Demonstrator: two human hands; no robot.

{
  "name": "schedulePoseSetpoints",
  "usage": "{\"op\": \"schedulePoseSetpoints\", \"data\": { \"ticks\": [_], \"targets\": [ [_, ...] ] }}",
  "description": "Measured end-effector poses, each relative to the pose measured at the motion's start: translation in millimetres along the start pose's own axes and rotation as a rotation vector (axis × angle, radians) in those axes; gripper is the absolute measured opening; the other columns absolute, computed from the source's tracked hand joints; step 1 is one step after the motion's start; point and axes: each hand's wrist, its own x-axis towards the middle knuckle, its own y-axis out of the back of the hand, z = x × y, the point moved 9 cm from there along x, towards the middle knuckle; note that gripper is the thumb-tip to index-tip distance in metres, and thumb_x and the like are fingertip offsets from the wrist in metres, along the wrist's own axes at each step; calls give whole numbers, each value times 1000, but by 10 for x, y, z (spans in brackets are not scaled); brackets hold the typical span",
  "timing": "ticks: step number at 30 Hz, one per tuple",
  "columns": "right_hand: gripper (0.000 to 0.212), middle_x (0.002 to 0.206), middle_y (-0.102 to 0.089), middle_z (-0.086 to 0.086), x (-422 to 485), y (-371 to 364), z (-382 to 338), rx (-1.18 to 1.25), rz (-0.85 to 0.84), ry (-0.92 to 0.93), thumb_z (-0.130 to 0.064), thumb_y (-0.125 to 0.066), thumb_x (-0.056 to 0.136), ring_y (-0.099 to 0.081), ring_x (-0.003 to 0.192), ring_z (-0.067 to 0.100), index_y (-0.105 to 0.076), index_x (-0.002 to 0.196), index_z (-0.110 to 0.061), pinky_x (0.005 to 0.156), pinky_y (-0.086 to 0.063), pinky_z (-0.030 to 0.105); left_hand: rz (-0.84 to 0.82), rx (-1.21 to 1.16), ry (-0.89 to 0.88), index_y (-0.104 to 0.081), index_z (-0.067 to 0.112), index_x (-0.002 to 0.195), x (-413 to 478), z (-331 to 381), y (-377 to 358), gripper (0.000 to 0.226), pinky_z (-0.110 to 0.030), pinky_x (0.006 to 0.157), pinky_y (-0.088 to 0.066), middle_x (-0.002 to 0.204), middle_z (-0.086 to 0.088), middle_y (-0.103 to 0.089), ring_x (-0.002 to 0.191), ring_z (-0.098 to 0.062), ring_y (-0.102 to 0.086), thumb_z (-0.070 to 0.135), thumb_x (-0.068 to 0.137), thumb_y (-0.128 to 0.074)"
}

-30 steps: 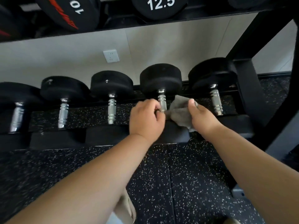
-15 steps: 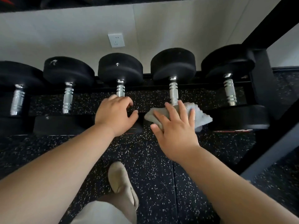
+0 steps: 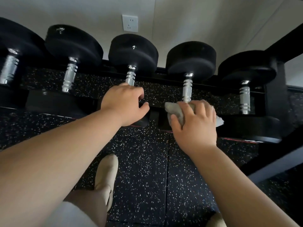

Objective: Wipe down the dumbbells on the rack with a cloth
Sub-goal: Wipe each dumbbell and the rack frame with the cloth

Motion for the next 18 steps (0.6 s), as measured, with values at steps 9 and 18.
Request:
{"op": "schedulePoseSetpoints", "data": {
  "ticks": [9, 18],
  "targets": [
    [49, 123, -60, -4, 122, -65, -332, -204, -95, 284, -59, -46, 94, -50, 121, 26, -62, 132, -31, 114, -34, 43, 42, -24, -4, -68, 32, 101, -6, -7, 33, 28, -33, 73, -45, 88, 8, -64, 93, -16, -59, 56, 90, -59],
    [62, 160, -28, 4, -173, 44, 43, -6, -126, -52, -60, -46, 96, -16, 151, 40, -36, 154, -39, 117, -33, 58, 35, -25, 3, -64, 38, 94, 8, -50, -40, 32, -31, 67, -41, 90, 9, -63, 88, -17, -62, 64, 85, -50]
  ]
}}
